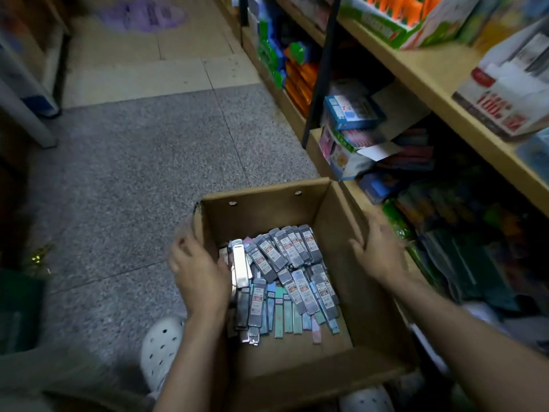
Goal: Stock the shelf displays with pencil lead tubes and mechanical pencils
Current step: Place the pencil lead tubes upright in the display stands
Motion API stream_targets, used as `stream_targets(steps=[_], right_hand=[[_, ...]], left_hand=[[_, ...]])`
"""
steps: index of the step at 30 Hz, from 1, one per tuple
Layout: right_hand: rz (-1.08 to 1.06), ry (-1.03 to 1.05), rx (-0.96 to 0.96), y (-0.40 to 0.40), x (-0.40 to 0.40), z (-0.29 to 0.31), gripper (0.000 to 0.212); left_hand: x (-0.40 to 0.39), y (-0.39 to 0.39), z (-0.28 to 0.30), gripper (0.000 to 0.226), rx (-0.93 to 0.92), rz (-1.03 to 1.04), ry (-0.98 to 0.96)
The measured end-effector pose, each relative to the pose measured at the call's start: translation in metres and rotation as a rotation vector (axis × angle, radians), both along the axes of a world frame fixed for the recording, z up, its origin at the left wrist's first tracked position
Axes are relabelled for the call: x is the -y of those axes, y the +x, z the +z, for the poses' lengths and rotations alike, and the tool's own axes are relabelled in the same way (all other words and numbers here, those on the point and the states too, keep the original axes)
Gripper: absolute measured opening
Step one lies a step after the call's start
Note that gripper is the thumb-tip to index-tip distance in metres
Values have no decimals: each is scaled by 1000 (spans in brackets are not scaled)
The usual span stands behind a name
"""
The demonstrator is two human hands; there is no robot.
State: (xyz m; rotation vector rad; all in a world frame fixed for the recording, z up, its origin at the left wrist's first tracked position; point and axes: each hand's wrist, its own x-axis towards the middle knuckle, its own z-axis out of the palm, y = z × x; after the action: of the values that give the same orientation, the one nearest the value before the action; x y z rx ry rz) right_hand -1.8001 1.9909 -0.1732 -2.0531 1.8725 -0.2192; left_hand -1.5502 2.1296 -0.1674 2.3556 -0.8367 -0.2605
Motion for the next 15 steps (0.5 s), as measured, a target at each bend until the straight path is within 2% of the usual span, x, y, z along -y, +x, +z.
stream_targets(steps=[3, 8, 12, 15], right_hand=[[-40, 10, 103, 0, -24, -18, 63], [-86, -17, 94, 23, -15, -19, 65], [-98, -4, 90, 48, -7, -16, 68], [-109, -25, 85, 57, -6, -19, 66]], left_hand=[[-13, -4, -12, 61, -64, -37, 134], [-8, 16, -16, 51, -152, -15, 42], [4, 46, -16, 59, -177, -39, 31], [8, 60, -15, 55, -176, -50, 11]])
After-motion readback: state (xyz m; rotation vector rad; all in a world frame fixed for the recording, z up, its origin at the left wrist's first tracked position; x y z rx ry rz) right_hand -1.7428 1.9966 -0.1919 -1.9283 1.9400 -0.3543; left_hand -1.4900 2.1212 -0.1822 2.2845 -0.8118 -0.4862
